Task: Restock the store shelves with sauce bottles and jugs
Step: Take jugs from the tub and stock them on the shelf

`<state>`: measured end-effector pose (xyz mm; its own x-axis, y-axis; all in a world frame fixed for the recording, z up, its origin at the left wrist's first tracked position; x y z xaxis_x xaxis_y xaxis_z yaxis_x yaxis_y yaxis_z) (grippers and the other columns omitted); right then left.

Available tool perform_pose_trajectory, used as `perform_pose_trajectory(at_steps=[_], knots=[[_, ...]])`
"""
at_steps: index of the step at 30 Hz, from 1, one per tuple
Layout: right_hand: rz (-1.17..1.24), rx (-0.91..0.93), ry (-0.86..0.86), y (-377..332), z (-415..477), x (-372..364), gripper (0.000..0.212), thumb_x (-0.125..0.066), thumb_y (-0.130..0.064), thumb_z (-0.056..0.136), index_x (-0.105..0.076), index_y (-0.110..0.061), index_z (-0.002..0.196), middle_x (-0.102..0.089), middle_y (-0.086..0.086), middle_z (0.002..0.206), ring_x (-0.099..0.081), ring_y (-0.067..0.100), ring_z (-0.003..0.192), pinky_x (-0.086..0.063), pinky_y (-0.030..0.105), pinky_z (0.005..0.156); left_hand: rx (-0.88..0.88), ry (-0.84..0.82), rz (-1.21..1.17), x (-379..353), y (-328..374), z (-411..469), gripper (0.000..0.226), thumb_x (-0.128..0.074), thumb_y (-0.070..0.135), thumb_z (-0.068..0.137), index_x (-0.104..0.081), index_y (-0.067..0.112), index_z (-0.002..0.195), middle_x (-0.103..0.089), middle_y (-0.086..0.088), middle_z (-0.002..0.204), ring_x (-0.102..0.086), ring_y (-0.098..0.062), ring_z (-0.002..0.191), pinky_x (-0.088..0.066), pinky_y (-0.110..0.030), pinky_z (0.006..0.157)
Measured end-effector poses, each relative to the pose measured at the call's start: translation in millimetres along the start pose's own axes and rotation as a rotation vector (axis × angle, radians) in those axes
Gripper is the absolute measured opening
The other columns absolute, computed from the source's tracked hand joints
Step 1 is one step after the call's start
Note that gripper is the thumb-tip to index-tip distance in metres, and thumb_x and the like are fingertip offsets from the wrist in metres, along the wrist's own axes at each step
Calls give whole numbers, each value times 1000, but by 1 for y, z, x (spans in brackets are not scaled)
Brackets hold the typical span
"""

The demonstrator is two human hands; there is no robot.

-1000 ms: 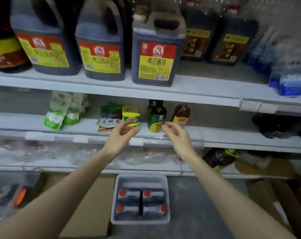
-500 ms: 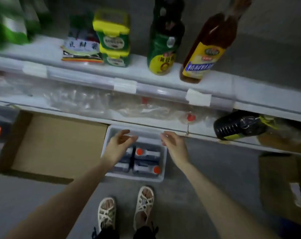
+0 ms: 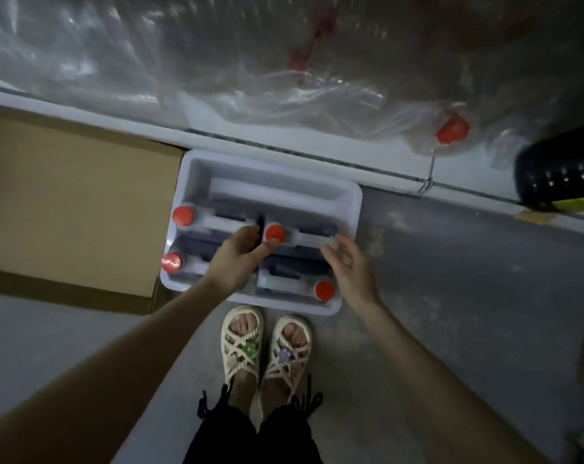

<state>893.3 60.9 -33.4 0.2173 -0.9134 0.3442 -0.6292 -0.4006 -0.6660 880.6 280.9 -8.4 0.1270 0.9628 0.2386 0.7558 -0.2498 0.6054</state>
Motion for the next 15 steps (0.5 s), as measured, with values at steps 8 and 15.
perform_pose_trajectory(at_steps=[8, 15], knots=[[-175, 213, 73, 32, 46, -26, 41, -71, -30, 86, -62, -15, 122, -43, 3, 138, -37, 15, 131, -34, 12, 98, -28, -76, -68, -38, -44, 55, 67, -60, 51, 87, -39, 25, 145, -51, 5, 139, -46, -12, 128, -36, -33, 110], [-356, 397, -10, 6, 60, -44, 27, -73, -30, 83, -70, -12, 104, -58, -8, 96, -52, 20, 104, -41, 30, 88, -30, -44, -142, -43, -52, 66, 57, -49, 38, 97, -29, 28, 149, -38, 15, 130, -34, -1, 122, -28, -19, 97]])
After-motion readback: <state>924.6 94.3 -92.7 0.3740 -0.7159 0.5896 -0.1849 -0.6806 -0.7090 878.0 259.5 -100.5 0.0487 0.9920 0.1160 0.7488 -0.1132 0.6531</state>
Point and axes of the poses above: each hand's wrist, its own z-axis towards the middle knuckle, its own x-axis out of the back of the hand, y = z × x, the point moved 8 cm from there along z, towards the middle knuckle
